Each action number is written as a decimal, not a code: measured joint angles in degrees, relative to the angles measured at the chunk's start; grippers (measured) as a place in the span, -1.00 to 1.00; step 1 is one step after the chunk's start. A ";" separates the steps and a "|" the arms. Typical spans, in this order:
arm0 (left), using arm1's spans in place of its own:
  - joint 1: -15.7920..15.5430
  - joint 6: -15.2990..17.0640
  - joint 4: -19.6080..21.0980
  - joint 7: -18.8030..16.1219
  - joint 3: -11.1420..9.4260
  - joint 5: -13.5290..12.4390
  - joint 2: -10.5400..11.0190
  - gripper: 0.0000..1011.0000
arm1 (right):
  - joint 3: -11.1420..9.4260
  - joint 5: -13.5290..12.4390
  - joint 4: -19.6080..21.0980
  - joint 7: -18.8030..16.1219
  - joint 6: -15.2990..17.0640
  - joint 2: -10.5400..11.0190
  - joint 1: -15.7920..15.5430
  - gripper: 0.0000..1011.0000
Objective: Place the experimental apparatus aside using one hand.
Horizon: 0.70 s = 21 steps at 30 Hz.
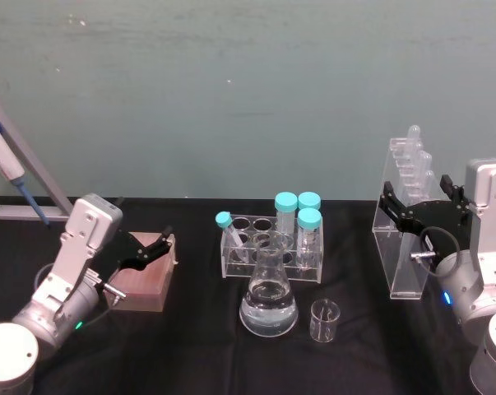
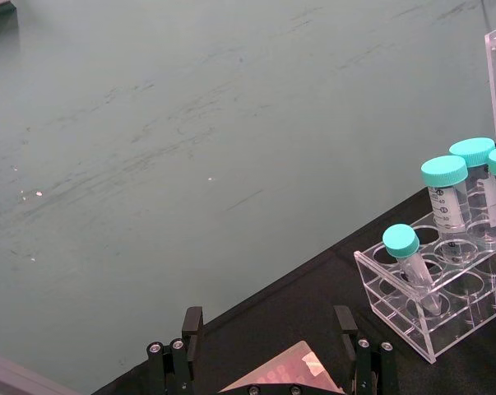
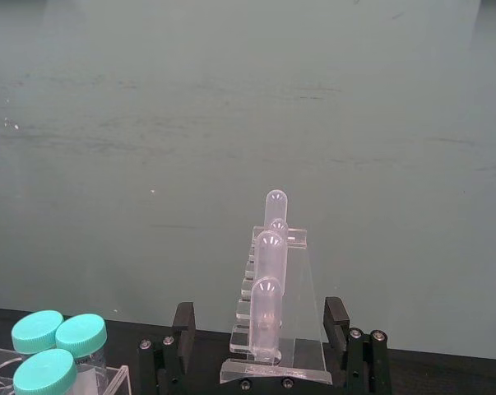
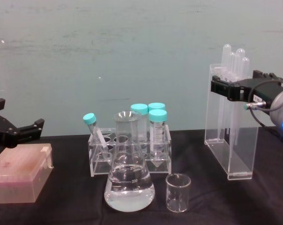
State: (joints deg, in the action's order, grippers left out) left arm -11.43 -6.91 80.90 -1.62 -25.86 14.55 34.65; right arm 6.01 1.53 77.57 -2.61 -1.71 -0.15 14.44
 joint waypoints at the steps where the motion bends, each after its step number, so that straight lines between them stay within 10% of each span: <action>1: 0.00 0.00 0.00 0.00 0.00 0.00 0.00 0.98 | 0.00 0.00 0.00 0.01 0.00 -0.01 0.00 0.98; 21: 0.00 0.00 0.00 0.00 0.00 0.00 0.00 0.98 | 0.00 -0.01 0.03 0.08 0.10 -0.04 -0.01 0.98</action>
State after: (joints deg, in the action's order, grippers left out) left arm -11.43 -6.91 80.90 -1.62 -25.86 14.55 34.65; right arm 6.01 1.53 77.60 -2.53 -1.61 -0.18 14.43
